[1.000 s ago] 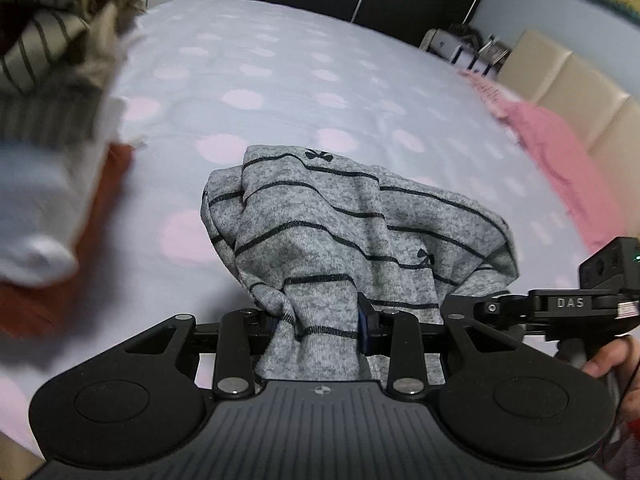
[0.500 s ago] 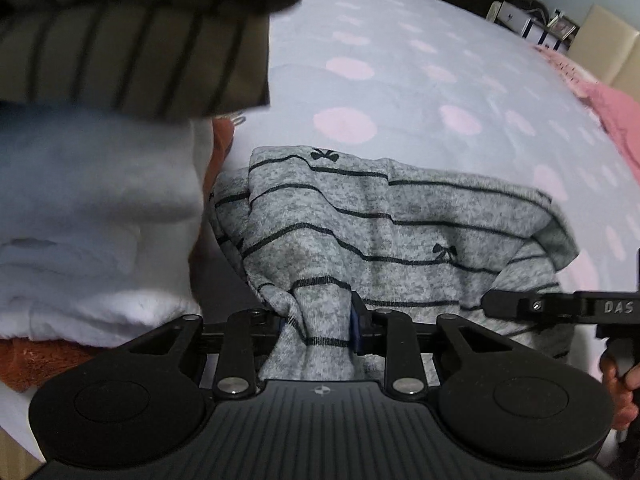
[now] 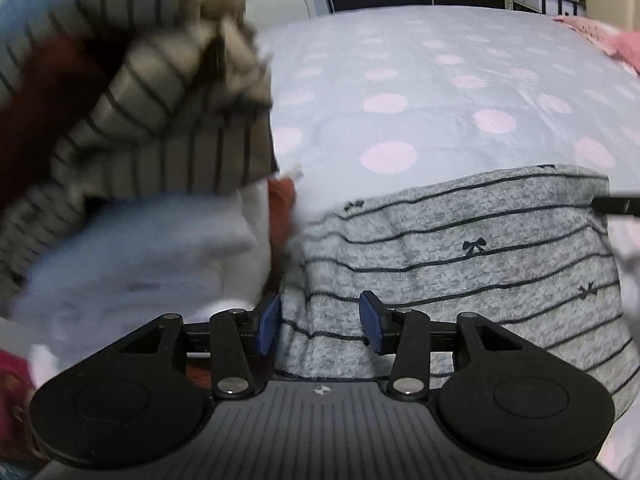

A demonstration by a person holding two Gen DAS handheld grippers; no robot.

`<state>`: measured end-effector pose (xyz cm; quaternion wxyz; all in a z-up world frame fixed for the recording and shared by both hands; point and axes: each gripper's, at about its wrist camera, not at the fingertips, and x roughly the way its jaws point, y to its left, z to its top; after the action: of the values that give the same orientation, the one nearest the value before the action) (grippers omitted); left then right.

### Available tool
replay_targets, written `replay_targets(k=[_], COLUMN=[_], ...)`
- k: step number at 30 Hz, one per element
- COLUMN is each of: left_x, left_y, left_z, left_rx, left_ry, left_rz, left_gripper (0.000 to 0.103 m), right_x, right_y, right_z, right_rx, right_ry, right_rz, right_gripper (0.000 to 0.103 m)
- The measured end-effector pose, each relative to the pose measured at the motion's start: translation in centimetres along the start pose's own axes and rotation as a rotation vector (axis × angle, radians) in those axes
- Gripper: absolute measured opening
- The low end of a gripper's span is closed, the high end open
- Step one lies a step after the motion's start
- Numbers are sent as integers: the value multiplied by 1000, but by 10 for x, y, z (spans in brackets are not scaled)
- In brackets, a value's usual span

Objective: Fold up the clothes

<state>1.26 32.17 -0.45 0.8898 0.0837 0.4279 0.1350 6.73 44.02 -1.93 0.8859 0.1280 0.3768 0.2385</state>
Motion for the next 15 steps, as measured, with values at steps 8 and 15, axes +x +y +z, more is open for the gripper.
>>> replay_targets(k=[8,15], left_x=[-22,10], left_y=[-8,-2], left_z=[-2,-26], left_rx=[-35,-46], left_ry=[9,127], left_rz=[-121,-115], left_gripper=[31,31], right_x=[-33,3], right_y=[15,33], right_z=[9,-2], right_rx=[-183,-267], right_ry=[-100,-25], right_rz=[44,64], right_gripper=[18,19])
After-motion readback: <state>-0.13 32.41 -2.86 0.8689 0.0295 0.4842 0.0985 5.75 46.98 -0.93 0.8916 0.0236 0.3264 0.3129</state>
